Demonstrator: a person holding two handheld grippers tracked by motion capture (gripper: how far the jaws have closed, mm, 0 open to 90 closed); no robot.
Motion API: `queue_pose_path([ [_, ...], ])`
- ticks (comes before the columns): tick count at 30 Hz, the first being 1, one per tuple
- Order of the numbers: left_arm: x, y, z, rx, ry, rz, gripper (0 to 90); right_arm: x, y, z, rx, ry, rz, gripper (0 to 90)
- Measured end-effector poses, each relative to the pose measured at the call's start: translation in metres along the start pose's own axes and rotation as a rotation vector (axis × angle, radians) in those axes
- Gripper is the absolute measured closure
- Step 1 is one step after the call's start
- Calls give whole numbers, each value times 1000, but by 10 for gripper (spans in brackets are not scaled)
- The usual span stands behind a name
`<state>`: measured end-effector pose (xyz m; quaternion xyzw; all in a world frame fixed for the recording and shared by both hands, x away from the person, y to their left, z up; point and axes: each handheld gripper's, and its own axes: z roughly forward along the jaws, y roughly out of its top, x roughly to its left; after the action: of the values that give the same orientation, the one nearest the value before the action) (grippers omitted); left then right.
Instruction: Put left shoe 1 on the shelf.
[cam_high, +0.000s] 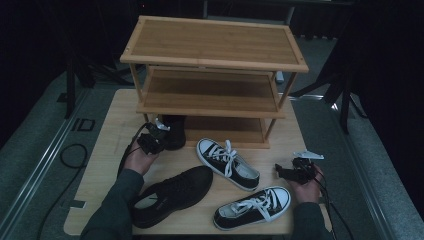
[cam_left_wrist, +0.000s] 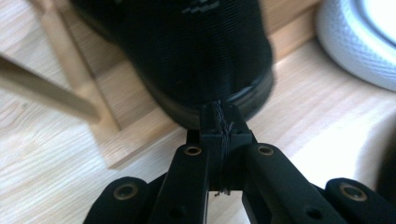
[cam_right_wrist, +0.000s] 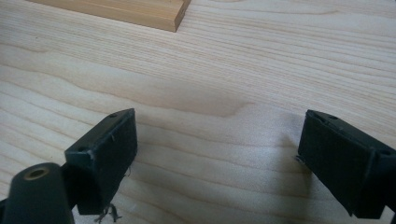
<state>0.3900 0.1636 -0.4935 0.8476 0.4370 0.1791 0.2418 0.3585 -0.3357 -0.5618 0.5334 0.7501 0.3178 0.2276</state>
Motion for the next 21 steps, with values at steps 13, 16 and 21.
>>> queue_pose_path([
  [13, -19, 13, 19, 19, -68, 111, 892, 0, 0, 0, 0, 0, 0, 117],
  [16, -17, 13, 22, 22, -78, 103, 894, 0, 0, 0, 0, 0, 0, 117],
  [21, -13, 12, 20, 38, -46, 80, 894, 0, 0, 0, 0, 0, 0, 117],
])
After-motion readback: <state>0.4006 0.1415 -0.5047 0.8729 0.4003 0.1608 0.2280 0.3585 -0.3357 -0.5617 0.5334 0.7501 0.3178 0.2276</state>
